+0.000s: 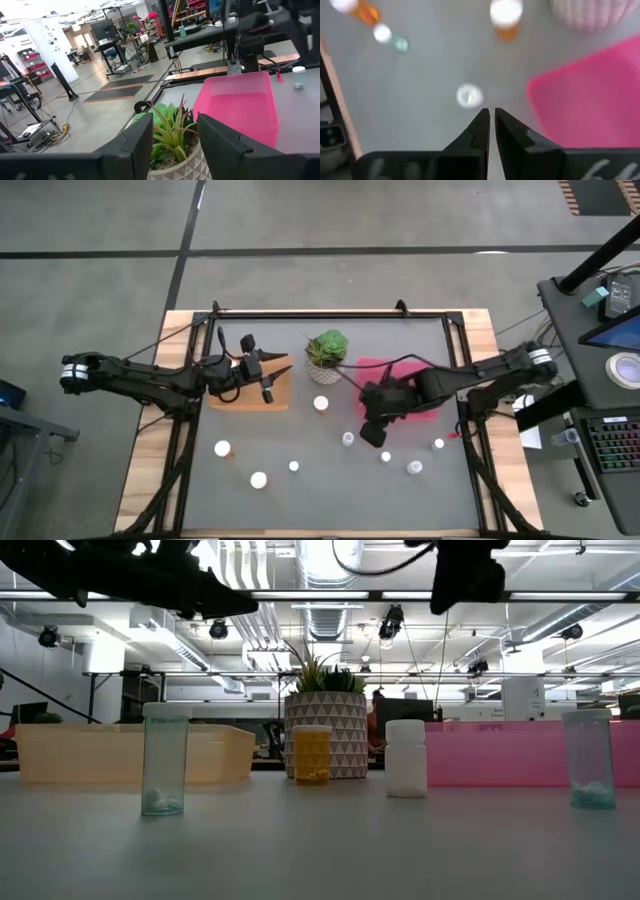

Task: Pick and place medicine bottles into bin by pill shape (circle, oval)
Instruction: Put the middle small blue pill bottle in the pink bin

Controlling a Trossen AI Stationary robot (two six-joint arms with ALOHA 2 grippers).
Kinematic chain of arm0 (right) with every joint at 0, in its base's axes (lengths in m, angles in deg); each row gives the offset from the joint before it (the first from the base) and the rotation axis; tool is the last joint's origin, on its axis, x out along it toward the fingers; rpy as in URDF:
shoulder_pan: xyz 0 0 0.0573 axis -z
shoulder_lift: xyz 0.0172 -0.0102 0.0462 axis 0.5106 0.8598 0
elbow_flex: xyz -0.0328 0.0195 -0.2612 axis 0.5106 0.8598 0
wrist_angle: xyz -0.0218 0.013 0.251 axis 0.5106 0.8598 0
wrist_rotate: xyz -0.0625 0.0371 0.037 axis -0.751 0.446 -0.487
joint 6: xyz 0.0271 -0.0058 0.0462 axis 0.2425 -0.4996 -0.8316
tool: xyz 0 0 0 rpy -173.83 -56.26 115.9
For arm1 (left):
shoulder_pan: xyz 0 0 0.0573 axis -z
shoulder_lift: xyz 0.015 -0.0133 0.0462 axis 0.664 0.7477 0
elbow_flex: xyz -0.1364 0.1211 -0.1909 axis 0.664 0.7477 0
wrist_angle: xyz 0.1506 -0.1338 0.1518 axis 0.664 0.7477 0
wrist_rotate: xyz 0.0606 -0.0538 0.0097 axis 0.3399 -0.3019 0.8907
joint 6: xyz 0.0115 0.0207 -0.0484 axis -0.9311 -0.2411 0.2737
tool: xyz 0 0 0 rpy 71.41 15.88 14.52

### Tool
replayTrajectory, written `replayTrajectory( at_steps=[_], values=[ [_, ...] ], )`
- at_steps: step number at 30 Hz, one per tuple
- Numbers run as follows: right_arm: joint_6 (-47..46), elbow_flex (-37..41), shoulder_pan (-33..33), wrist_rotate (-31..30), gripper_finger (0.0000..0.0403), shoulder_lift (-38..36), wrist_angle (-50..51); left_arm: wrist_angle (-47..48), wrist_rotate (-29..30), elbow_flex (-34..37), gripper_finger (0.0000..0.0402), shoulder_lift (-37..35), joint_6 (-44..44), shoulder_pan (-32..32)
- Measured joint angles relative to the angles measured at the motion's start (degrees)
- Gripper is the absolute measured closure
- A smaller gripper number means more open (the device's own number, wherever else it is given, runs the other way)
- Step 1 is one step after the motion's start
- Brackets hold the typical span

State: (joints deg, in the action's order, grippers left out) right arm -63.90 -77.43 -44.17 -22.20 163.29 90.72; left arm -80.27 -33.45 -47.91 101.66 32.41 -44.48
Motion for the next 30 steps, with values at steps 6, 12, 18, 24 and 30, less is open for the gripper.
replayTrajectory(
  at_steps=[6, 12, 18, 24, 30],
  values=[
    [-6.6, -5.71, -2.03, 5.94, 0.0381, 7.11, 7.26, -0.01, 0.0, 0.0, 0.0262, 0.0, -0.01, 0.0],
    [-12.52, -6.5, -5.65, 11.91, 0.0381, 11.86, 8.42, 0.01, 0.03, 0.0, 0.0262, 0.0, -0.03, 0.0],
    [-18.25, -6.41, -9.71, 15.38, 0.0381, 14.47, 13.2, 0.01, 0.05, 0.0, 0.0262, 0.0, -0.03, 0.0],
    [-24.13, -6.3, -11.48, 13.44, 0.0381, 14.34, 15.29, -0.02, 0.22, 0.0, 0.0262, 0.0, -0.05, 0.0],
    [-29.95, -6.29, -11.56, 13.18, 0.0359, 14.17, 15.14, -1.04, 0.23, 0.0, 0.0262, 0.0, -0.03, 0.0]
  ],
)
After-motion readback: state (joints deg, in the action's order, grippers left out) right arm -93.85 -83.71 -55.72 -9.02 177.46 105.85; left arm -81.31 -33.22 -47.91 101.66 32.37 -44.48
